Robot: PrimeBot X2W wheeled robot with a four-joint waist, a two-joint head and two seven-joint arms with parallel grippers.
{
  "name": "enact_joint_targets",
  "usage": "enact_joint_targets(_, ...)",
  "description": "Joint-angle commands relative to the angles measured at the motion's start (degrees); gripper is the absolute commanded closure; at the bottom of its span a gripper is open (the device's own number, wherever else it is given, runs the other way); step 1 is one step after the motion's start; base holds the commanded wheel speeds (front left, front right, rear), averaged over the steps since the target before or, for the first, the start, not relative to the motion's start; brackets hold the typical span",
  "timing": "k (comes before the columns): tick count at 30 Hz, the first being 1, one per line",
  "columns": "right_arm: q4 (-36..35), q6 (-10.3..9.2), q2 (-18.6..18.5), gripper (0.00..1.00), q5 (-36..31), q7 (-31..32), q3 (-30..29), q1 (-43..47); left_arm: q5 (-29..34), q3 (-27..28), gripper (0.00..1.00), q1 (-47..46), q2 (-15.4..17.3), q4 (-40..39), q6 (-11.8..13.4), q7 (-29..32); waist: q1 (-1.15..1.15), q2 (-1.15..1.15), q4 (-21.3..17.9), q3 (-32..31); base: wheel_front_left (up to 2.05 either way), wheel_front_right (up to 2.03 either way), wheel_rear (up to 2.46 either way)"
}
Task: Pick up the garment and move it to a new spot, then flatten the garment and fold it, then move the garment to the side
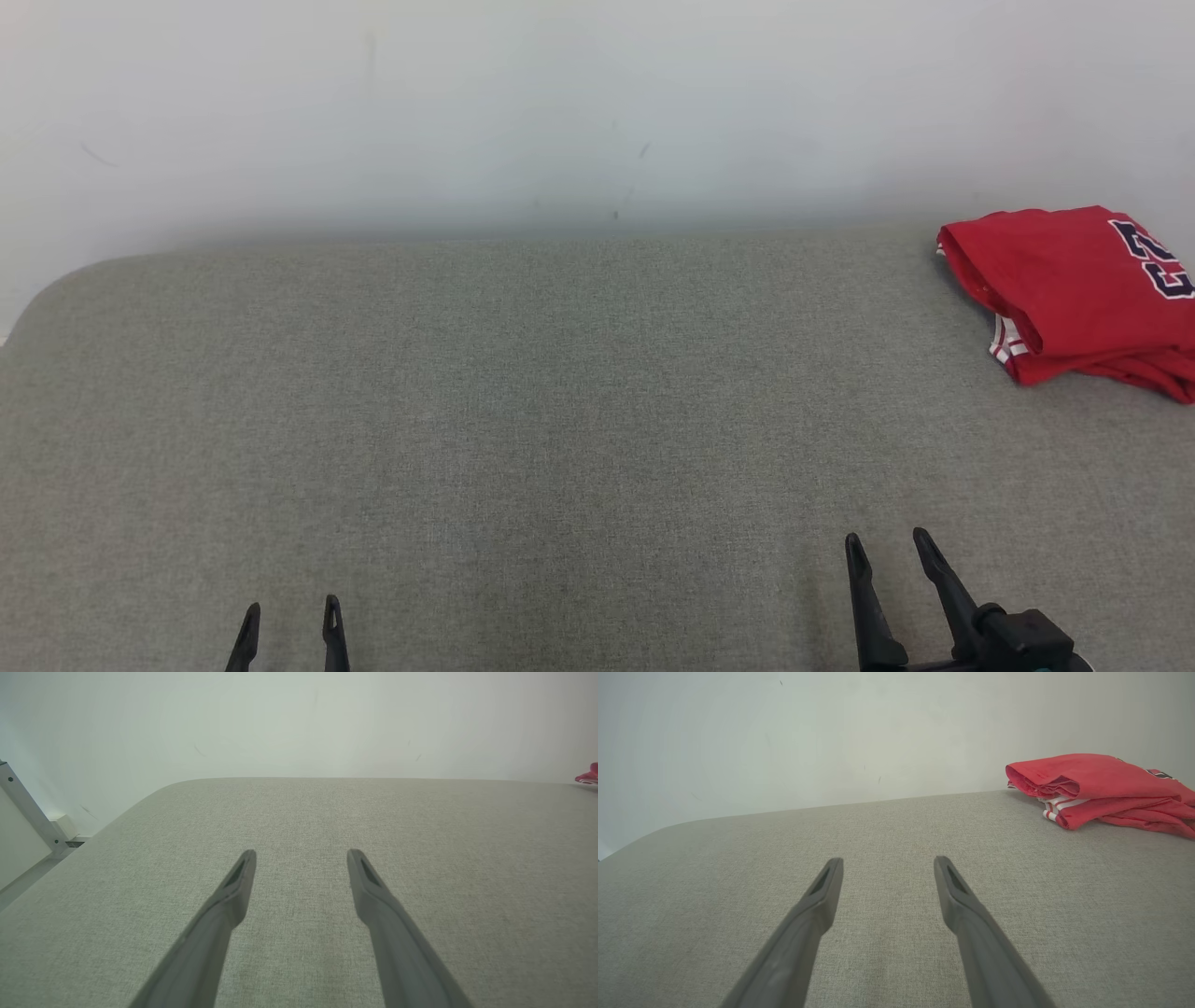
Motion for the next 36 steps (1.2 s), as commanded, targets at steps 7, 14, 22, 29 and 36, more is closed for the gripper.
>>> enact_joint_targets(7,0.4,-0.17,0.1,0.00,0.0,0.0,0.4,-0.2,0.0,0.0,0.00,-0.6,-0.1,0.3,0.3,-0.2,0.00,0.00,0.0,0.0,0.00,0.00,0.00)
enact_joint_targets(14,2.1,0.00,0.0,1.00,0.1,0.1,0.5,0.7,-0.2,-0.2,1.00,0.6,-0.1,2.3,0.2,0.3,0.00,0.00,0.0,-0.1,0.00,0.00,0.00)
enact_joint_targets(22,2.1,-0.01,-0.2,1.00,8.9,1.9,0.0,0.0,-9.0,0.8,1.00,-1.0,-0.1,3.2,-0.6,2.8,0.00,0.00,0.0,-0.1,0.00,0.00,0.00)
enact_joint_targets(29,2.0,-0.01,-0.4,1.00,15.6,3.4,-0.4,-0.7,-15.8,1.0,1.00,-1.8,-0.1,2.9,-1.2,4.2,0.00,0.00,-0.1,-0.1,0.00,0.00,0.00)
enact_joint_targets(36,1.8,-0.02,-0.6,1.00,22.8,5.0,-0.9,-1.5,-23.0,1.4,1.00,-2.8,-0.1,2.7,-1.8,5.9,0.00,0.00,-0.2,-0.2,0.00,0.00,0.00)
